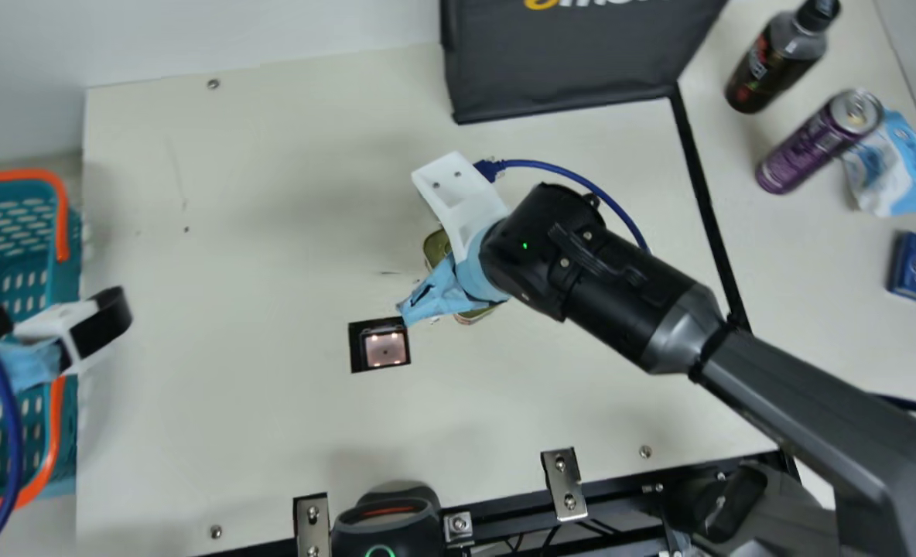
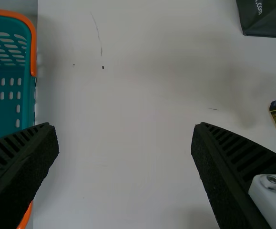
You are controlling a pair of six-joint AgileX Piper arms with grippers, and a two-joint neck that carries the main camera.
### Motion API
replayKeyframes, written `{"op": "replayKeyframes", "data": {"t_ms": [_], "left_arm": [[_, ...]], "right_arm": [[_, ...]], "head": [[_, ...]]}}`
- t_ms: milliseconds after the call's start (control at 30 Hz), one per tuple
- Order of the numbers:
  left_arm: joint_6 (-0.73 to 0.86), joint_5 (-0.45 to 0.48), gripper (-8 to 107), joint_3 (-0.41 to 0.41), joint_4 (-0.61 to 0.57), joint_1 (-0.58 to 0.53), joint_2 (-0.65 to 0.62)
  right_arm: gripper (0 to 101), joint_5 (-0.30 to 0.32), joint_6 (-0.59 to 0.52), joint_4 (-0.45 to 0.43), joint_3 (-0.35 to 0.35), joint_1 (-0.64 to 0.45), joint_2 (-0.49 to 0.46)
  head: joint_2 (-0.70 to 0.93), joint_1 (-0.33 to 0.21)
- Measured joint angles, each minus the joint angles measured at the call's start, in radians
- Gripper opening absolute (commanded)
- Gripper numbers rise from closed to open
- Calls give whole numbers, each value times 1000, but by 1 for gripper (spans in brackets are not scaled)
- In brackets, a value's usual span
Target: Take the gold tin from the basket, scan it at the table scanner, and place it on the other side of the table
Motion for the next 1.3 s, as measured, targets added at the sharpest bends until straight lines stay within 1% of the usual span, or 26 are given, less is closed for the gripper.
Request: {"op": "replayKeyframes", "data": {"t_ms": [200,333,533,800,1033,1300], "left_arm": [[0,0,90,0,0,0,0],[0,0,90,0,0,0,0],[0,0,90,0,0,0,0],[0,0,90,0,0,0,0],[0,0,90,0,0,0,0],[0,0,90,0,0,0,0]], "right_arm": [[0,2,-64,35,63,-117,-71],[0,7,-114,59,107,-212,-120],[0,33,-202,95,172,-371,-192],[0,55,-328,141,242,-596,-262],[0,77,-448,175,278,-803,-298],[0,88,-594,208,291,-1041,-294]], "head": [[-115,2],[-115,2],[-115,0],[-115,2],[-115,0],[-115,0]]}}
